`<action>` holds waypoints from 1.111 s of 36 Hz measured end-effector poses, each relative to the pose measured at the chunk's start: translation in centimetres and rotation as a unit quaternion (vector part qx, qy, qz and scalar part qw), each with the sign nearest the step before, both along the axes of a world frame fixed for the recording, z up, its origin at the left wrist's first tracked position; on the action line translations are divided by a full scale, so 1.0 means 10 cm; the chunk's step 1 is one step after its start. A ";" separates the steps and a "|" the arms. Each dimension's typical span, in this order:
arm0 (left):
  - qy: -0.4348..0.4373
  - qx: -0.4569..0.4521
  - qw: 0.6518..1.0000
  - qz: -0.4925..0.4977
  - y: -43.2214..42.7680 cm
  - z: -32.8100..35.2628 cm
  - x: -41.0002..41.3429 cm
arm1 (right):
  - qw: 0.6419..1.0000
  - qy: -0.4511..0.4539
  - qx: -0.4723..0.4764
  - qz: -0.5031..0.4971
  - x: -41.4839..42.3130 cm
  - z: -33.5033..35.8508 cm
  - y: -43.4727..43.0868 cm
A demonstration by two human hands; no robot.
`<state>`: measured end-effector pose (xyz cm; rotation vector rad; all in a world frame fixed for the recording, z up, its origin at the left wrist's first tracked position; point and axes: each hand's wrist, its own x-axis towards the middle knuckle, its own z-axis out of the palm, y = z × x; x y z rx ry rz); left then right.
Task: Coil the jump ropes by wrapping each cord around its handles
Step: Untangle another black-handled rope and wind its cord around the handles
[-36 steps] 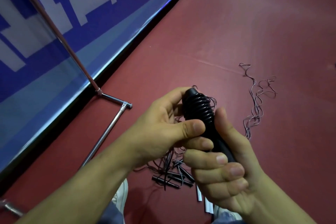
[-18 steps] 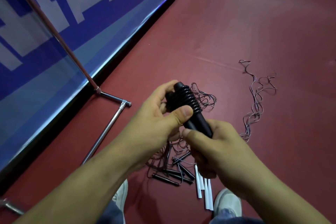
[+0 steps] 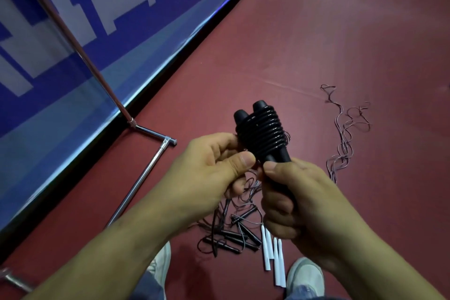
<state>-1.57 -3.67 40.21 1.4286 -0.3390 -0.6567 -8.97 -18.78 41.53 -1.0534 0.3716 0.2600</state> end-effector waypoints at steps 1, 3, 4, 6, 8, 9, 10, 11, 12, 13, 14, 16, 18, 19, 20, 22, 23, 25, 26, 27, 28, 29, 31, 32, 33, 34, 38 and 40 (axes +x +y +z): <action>0.000 -0.007 1.000 -0.003 -0.01 0.01 0.00 | 1.000 0.001 0.030 0.006 0.00 0.00 -0.01; -0.002 -0.028 1.000 -0.006 -0.03 0.02 0.00 | 0.994 0.005 0.102 0.026 -0.02 -0.01 -0.02; 0.002 -0.045 0.999 -0.005 -0.04 0.03 0.00 | 0.989 0.007 0.143 0.041 -0.02 -0.01 -0.02; 0.014 -0.079 0.997 -0.008 -0.07 0.03 0.01 | 0.970 0.008 0.228 0.085 -0.03 -0.04 -0.03; 0.012 -0.098 0.995 -0.024 -0.08 0.03 0.02 | 0.941 -0.001 0.306 0.142 -0.03 -0.08 -0.05; 0.008 -0.104 0.994 -0.032 -0.08 0.03 0.03 | 0.930 0.000 0.330 0.163 -0.02 -0.08 -0.06; 0.008 -0.111 0.993 -0.037 -0.07 0.03 0.04 | 0.921 0.004 0.346 0.177 -0.02 -0.10 -0.07; 0.014 -0.119 0.992 -0.041 -0.06 0.03 0.05 | 0.913 0.008 0.362 0.189 -0.02 -0.11 -0.07; 0.020 -0.124 0.991 -0.042 -0.05 0.04 0.05 | 0.905 0.012 0.377 0.198 -0.03 -0.12 -0.06; 0.027 -0.129 0.990 -0.044 -0.04 0.05 0.06 | 0.895 0.017 0.395 0.208 -0.03 -0.13 -0.06; 0.032 -0.135 0.989 -0.045 -0.03 0.07 0.05 | 0.884 0.023 0.414 0.216 -0.03 -0.13 -0.06; 0.039 -0.149 0.987 -0.054 -0.03 0.11 0.04 | 0.862 0.041 0.451 0.227 -0.04 -0.12 -0.05; 0.041 -0.155 0.986 -0.053 -0.02 0.13 0.04 | 0.845 0.055 0.478 0.232 -0.03 -0.12 -0.05; 0.041 -0.149 0.987 -0.044 -0.01 0.12 0.04 | 0.844 0.056 0.480 0.233 -0.03 -0.12 -0.05; 0.039 -0.139 0.989 -0.035 -0.01 0.10 0.04 | 0.850 0.056 0.470 0.230 -0.03 -0.13 -0.05; 0.033 -0.121 0.992 -0.015 -0.01 0.08 0.06 | 0.882 0.051 0.413 0.219 -0.02 -0.12 -0.05; 0.032 -0.114 0.993 -0.007 -0.01 0.08 0.07 | 0.906 0.057 0.366 0.207 -0.01 -0.11 -0.05; 0.032 -0.089 0.995 0.009 -0.01 0.09 0.09 | 0.961 0.071 0.218 0.155 0.00 -0.10 -0.05; 0.029 -0.069 0.997 0.019 -0.01 0.09 0.09 | 0.982 0.060 0.128 0.126 0.01 -0.10 -0.05; 0.024 -0.045 0.998 0.031 -0.01 0.08 0.09 | 0.993 0.039 0.043 0.101 0.01 -0.11 -0.05; 0.018 -0.019 0.999 0.040 -0.01 0.08 0.08 | 0.996 0.016 -0.029 0.081 0.02 -0.13 -0.06; 0.013 0.005 0.999 0.045 -0.02 0.06 0.07 | 0.994 -0.004 -0.083 0.069 0.02 -0.14 -0.06; 0.004 0.044 0.998 0.049 -0.06 0.03 0.05 | 0.987 -0.022 -0.145 0.069 0.01 -0.15 -0.04; -0.004 0.061 0.997 0.052 -0.08 0.02 0.03 | 0.984 -0.021 -0.165 0.072 0.00 -0.16 -0.01; -0.010 0.073 0.996 0.053 -0.10 0.01 0.02 | 0.981 -0.018 -0.181 0.070 -0.02 -0.17 0.01; -0.013 0.080 0.995 0.055 -0.11 0.01 0.01 | 0.980 -0.018 -0.190 0.064 -0.04 -0.19 0.03; -0.011 0.062 0.996 0.059 -0.08 0.04 0.01 | 0.991 -0.033 -0.125 0.040 -0.03 -0.18 0.08; -0.016 0.051 0.997 0.053 -0.05 0.08 0.00 | 0.996 -0.039 -0.069 0.036 -0.01 -0.13 0.09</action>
